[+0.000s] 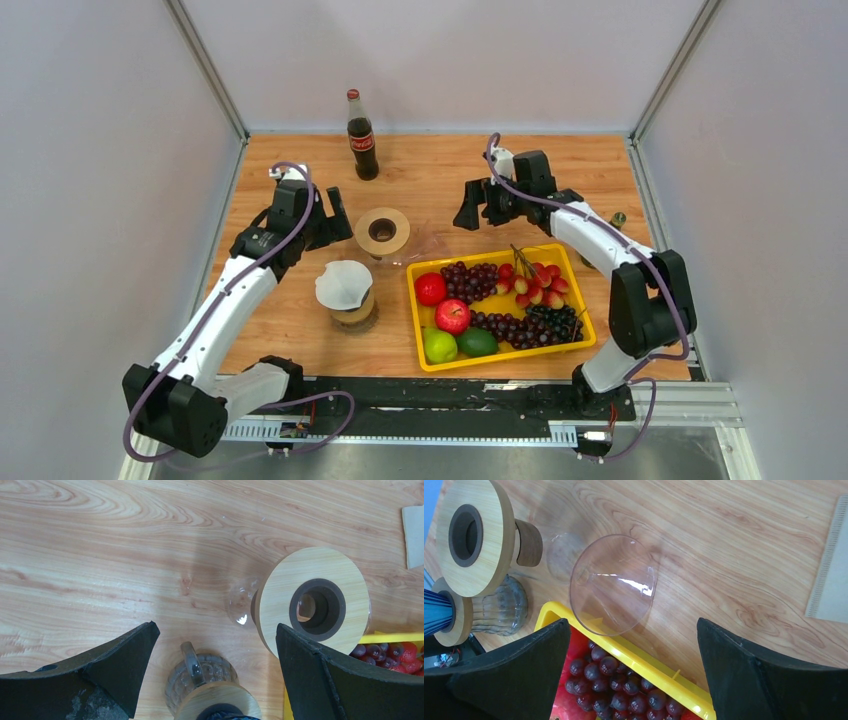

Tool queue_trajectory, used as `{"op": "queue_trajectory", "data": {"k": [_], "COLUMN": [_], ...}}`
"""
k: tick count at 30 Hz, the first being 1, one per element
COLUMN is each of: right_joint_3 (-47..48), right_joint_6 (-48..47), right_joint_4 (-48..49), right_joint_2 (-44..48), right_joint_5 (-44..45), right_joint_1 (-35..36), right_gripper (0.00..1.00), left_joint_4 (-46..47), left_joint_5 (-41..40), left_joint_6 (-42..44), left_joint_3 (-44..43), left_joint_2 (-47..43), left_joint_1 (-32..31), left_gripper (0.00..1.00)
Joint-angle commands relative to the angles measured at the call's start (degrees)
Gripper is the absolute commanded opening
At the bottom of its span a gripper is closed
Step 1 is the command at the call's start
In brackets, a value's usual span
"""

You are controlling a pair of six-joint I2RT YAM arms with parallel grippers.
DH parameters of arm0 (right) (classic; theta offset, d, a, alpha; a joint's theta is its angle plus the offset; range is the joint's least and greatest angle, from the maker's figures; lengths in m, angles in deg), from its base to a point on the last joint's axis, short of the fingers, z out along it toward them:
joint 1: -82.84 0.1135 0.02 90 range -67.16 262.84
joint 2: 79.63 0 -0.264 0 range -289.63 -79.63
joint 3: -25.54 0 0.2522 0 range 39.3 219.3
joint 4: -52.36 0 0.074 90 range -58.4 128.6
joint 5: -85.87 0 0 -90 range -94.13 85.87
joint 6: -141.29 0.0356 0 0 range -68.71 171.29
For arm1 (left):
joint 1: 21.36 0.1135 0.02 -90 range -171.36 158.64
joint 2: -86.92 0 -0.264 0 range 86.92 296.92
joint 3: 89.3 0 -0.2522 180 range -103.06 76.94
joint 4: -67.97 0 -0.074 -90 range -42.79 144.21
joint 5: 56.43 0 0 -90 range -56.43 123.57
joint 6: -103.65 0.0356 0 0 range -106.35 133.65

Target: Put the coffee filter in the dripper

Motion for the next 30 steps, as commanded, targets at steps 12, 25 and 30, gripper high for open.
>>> {"op": "queue_trajectory", "data": {"k": [12,25,30], "right_joint_3": [7.53,9.00,8.69], "right_joint_6": [-0.33,-0.05,-1.23], "right_joint_4": [2.41,3.31,3.42], "right_joint_2": [-9.94,-14.50,-13.79], "right_joint_5": [-3.66,-4.27,-4.42], "right_joint_1": [9.03,12.78,12.80], "right_gripper": [0.88,0.45,0.22], "left_joint_4": [1.85,1.36,1.14], "left_joint_5": [1.12,1.62,1.85], "left_joint_6": [0.76,0.57,0.73], "left_joint_3": [-2.39,-2.14,-1.98], "left_joint_2": [0.70,0.36,0.28], "left_joint_1": [0.19,0.18,0.20], "left_gripper": [1.00,1.00,1.00]}}
